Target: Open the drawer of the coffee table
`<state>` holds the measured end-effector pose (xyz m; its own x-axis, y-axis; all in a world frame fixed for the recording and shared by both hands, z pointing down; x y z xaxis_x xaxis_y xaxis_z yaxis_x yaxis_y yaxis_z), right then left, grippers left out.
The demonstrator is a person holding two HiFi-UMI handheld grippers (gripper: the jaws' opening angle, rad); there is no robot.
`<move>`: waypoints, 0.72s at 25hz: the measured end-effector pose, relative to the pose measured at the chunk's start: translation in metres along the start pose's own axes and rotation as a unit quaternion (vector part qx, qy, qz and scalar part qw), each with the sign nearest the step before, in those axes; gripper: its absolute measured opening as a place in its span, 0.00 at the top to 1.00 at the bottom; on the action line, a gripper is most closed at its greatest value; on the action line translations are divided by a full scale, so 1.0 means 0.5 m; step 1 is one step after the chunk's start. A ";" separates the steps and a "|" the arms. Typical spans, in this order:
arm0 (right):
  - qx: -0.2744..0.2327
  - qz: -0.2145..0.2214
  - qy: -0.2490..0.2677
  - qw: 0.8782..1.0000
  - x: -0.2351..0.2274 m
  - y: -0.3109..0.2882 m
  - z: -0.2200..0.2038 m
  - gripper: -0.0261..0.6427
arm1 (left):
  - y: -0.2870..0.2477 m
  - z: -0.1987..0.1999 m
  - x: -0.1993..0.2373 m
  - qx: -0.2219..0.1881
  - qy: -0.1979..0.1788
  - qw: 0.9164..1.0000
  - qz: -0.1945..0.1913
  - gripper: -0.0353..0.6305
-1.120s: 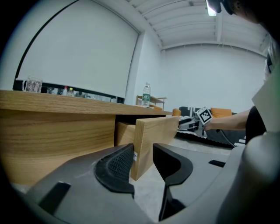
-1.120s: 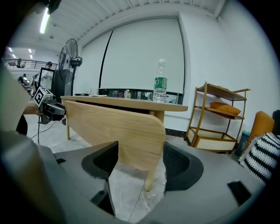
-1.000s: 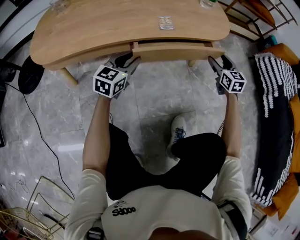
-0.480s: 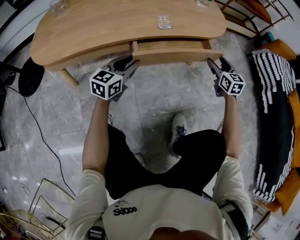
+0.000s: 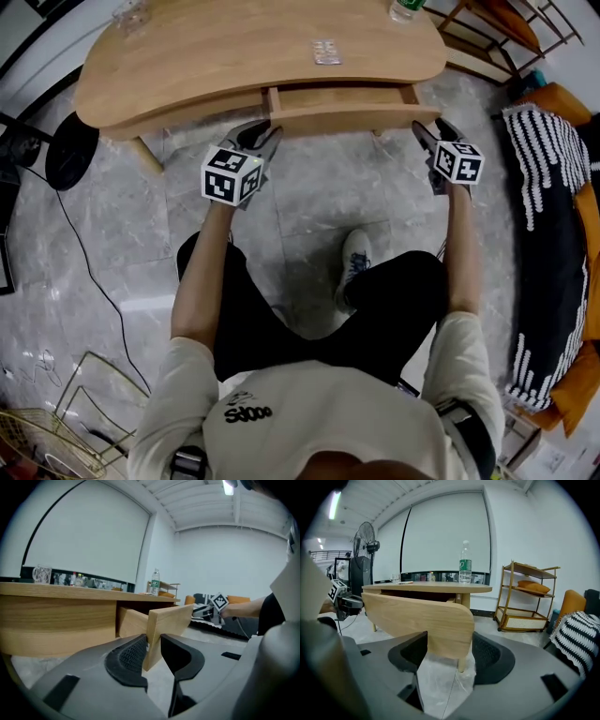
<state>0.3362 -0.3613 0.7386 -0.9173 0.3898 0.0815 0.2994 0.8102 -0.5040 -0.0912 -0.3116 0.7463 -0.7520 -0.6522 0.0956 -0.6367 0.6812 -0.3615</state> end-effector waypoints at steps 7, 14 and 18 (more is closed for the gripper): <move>0.000 0.000 -0.006 1.000 0.004 0.009 -0.005 0.52 | 0.007 -0.001 -0.013 0.012 0.016 1.000 0.010 0.78; -0.013 -0.001 -0.012 1.000 0.012 0.049 -0.030 0.52 | 0.035 -0.016 -0.046 0.012 0.018 1.000 -0.011 0.78; -0.008 -0.013 0.004 1.000 0.022 0.078 -0.050 0.53 | 0.052 -0.027 -0.065 0.011 0.017 0.999 -0.026 0.78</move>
<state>0.3442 -0.3145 0.7415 -0.9232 0.3708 0.1011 0.2788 0.8272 -0.4879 -0.0856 -0.2683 0.7462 -0.7235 -0.6747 0.1459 -0.6715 0.6390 -0.3751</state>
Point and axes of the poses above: the fingertips, and each gripper's own axes: y backward along the fingers, x to its left, z out of its top, the point moved 8 cm from there along y, backward along the fingers, and after that the axes turned 4 degrees about x, right-handed, at the moved point
